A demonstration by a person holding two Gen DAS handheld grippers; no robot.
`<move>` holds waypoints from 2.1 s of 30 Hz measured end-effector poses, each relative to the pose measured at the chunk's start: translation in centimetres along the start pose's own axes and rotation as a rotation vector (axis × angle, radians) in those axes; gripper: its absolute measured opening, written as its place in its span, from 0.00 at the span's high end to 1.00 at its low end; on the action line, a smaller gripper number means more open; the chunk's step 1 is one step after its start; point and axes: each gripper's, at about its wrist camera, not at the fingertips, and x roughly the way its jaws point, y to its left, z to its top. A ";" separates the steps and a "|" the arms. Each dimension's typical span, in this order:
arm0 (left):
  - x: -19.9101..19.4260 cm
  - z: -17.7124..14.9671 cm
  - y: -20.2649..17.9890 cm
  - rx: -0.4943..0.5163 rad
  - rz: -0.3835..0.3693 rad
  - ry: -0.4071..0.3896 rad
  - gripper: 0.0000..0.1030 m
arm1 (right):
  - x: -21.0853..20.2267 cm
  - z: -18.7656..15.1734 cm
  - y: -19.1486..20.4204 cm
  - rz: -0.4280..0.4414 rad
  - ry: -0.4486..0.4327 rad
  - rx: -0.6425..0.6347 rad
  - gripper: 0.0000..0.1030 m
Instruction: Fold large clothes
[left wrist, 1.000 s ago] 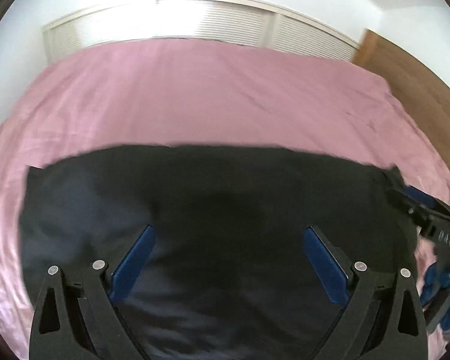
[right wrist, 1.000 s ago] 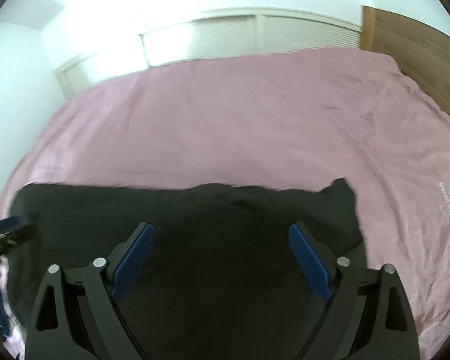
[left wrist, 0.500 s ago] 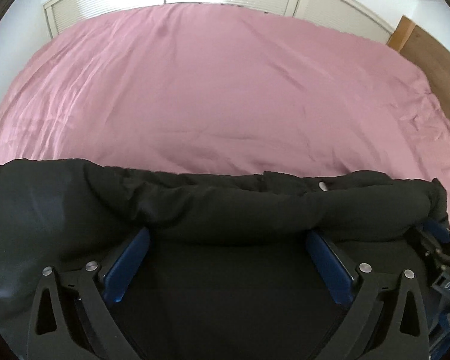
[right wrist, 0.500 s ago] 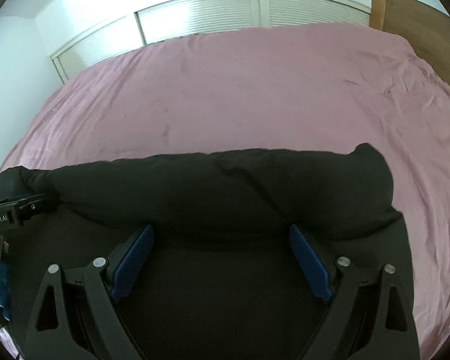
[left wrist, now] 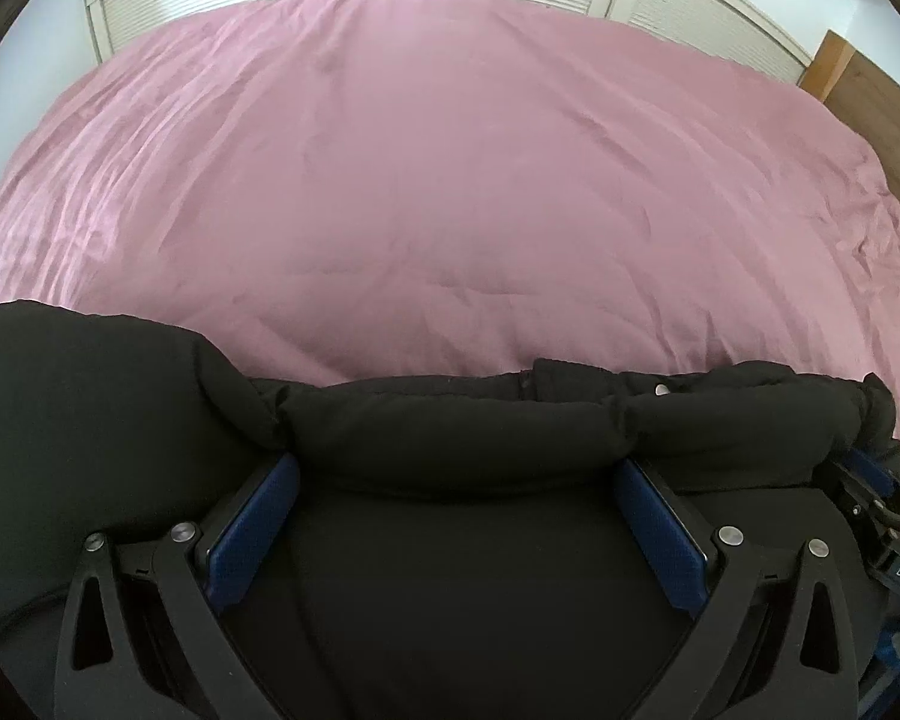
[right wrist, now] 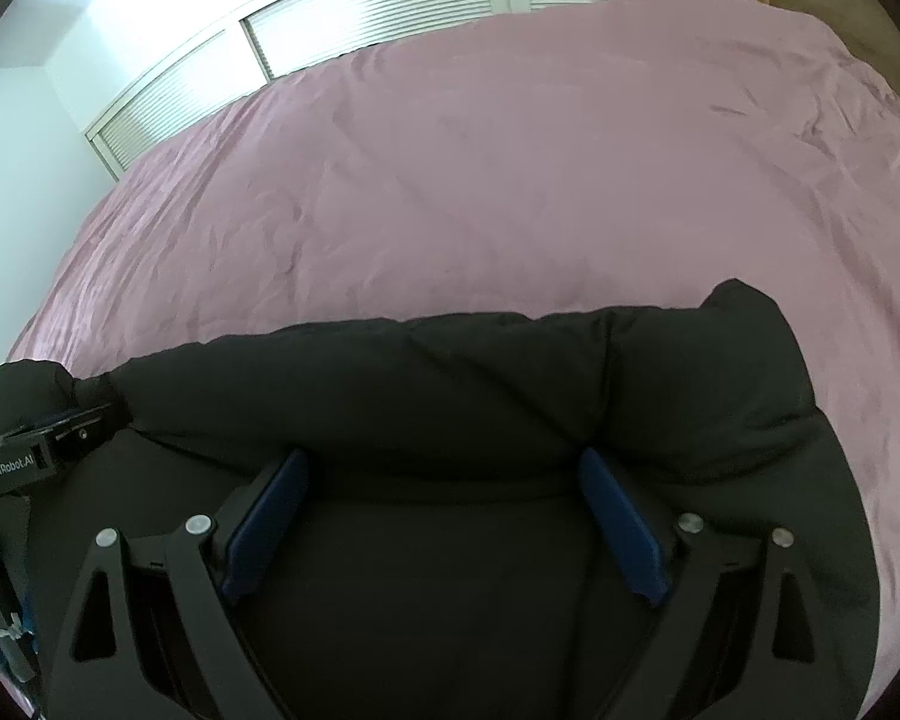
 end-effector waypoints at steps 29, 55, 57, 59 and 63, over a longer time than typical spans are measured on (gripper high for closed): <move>-15.4 -16.0 9.6 0.085 0.093 -0.134 0.01 | -16.3 -9.6 0.3 -0.094 -0.091 -0.116 0.10; -21.3 -21.0 11.7 0.099 0.092 -0.195 0.01 | -18.9 -15.0 0.2 -0.143 -0.029 0.024 0.10; -21.3 -20.6 13.3 0.051 0.075 -0.187 0.01 | -18.9 -15.0 -0.6 -0.147 -0.030 0.040 0.05; -21.2 -20.4 15.0 0.004 0.066 -0.177 0.01 | -19.3 -14.8 -1.6 -0.148 -0.041 0.059 0.01; -20.5 -19.3 19.4 -0.109 0.064 -0.152 0.01 | -20.0 -13.7 -5.0 -0.139 -0.072 0.135 0.00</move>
